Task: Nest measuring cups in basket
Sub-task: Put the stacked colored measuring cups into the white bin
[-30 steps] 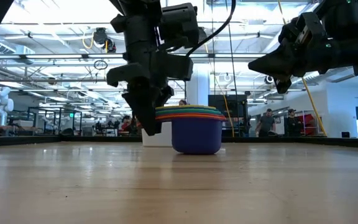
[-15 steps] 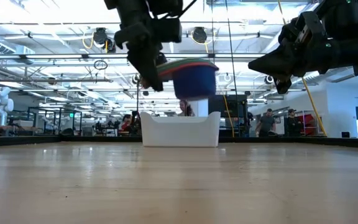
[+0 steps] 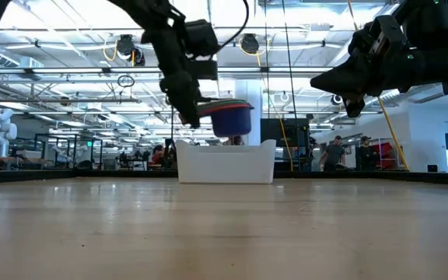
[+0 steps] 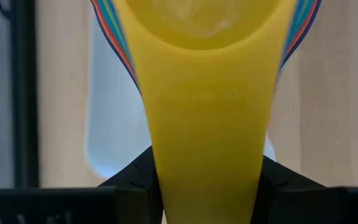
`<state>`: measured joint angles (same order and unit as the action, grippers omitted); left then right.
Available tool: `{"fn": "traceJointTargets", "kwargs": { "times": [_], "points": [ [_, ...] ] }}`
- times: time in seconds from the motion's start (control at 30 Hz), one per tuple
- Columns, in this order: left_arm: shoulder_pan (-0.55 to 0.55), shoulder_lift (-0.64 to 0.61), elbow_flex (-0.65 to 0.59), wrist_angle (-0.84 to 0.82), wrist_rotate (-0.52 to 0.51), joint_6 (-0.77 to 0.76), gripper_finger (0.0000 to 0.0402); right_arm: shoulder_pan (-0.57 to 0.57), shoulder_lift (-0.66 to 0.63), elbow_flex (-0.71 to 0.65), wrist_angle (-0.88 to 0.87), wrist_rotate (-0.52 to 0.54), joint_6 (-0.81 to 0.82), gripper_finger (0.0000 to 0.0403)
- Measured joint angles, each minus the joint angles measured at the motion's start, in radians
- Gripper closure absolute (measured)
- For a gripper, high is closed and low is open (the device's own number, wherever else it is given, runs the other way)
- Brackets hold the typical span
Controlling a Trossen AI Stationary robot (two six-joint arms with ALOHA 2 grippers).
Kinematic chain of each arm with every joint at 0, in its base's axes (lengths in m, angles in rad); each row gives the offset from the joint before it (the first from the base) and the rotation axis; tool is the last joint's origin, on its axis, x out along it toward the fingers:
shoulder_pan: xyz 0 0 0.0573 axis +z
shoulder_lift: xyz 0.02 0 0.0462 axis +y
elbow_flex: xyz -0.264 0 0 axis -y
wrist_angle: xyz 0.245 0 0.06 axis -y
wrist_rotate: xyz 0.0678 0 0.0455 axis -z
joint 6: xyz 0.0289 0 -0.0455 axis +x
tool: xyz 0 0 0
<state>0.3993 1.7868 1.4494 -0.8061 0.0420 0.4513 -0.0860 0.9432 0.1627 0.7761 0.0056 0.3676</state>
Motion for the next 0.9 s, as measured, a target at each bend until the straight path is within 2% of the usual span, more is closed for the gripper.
{"fn": "traceJointTargets", "kwargs": {
  "times": [0.1, 0.43, 0.7, 0.77, 0.9],
  "points": [
    [0.005, 0.036, 0.0, 0.034, 0.037, 0.018, 0.0263, 0.0, 0.0, 0.0, -0.002, 0.021, -0.002, 0.0403],
    [0.006, 0.148, 0.0, 0.061, 0.039, 0.025, 0.0263, -0.013, 0.0, 0.0, -0.002, 0.025, -0.014, 0.0403],
    [0.011, 0.173, 0.0, 0.081, 0.029, -0.006, 0.0263, -0.013, 0.0, 0.0, -0.005, 0.022, -0.013, 0.0403],
    [0.011, 0.173, 0.0, 0.096, 0.028, -0.018, 0.0249, -0.013, 0.0, 0.0, -0.006, 0.021, -0.013, 0.0403],
    [0.011, 0.172, 0.0, 0.106, 0.028, -0.035, 0.0198, -0.013, 0.0, 0.0, -0.01, 0.02, -0.013, 0.0403]
  ]
}}
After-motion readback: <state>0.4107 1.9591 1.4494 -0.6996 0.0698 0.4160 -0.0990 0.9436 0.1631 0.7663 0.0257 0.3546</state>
